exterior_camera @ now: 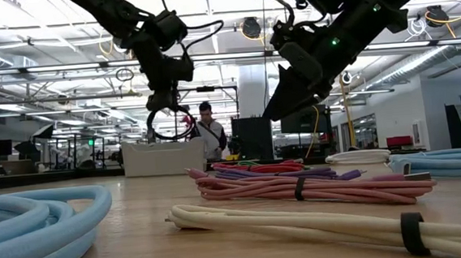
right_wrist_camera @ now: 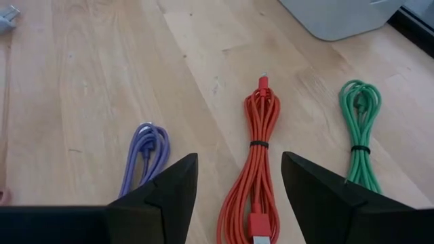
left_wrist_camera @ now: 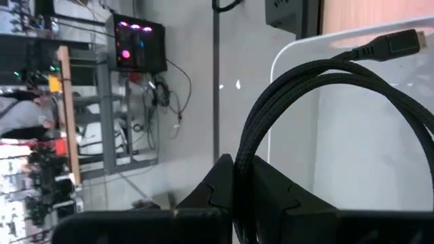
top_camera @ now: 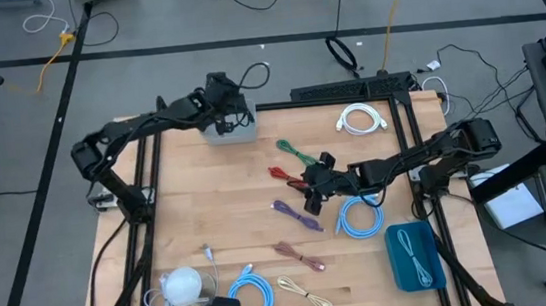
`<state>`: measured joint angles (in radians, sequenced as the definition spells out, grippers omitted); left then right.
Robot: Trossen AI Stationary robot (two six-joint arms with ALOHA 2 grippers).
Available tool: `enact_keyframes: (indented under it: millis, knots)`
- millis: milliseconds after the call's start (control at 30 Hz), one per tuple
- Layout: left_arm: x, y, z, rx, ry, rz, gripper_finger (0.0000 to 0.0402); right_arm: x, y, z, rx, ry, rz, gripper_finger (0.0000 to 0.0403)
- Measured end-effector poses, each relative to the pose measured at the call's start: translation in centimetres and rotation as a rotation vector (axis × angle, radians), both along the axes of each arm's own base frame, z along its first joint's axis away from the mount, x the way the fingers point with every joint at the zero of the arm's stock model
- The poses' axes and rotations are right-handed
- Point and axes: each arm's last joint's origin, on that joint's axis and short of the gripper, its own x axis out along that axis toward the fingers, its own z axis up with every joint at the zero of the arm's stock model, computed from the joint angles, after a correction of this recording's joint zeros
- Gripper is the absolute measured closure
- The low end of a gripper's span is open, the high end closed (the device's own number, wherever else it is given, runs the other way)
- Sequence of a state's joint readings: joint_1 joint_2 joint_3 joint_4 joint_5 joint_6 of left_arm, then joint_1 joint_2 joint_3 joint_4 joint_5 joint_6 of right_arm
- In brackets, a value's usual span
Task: Pick & Place USB Port
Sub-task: Put the black HDMI cable into the gray bin
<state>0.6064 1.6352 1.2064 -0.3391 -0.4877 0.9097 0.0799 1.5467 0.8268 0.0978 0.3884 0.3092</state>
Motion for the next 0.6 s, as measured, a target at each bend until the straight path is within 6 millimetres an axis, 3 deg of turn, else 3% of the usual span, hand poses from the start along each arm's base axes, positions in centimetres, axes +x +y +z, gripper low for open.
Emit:
enact_keyframes:
  millis: [367, 600]
  knots:
    - [-0.2, 0.3, -0.1, -0.001, 0.003, 0.008, 0.0377, 0.0, 0.0, 0.0, 0.003, -0.005, -0.001, 0.0197]
    - [-0.3, 1.7, -1.6, -0.022, 0.013, 0.056, 0.0377, 0.0, 0.1, 0.0, 0.004, -0.005, 0.001, 0.0197]
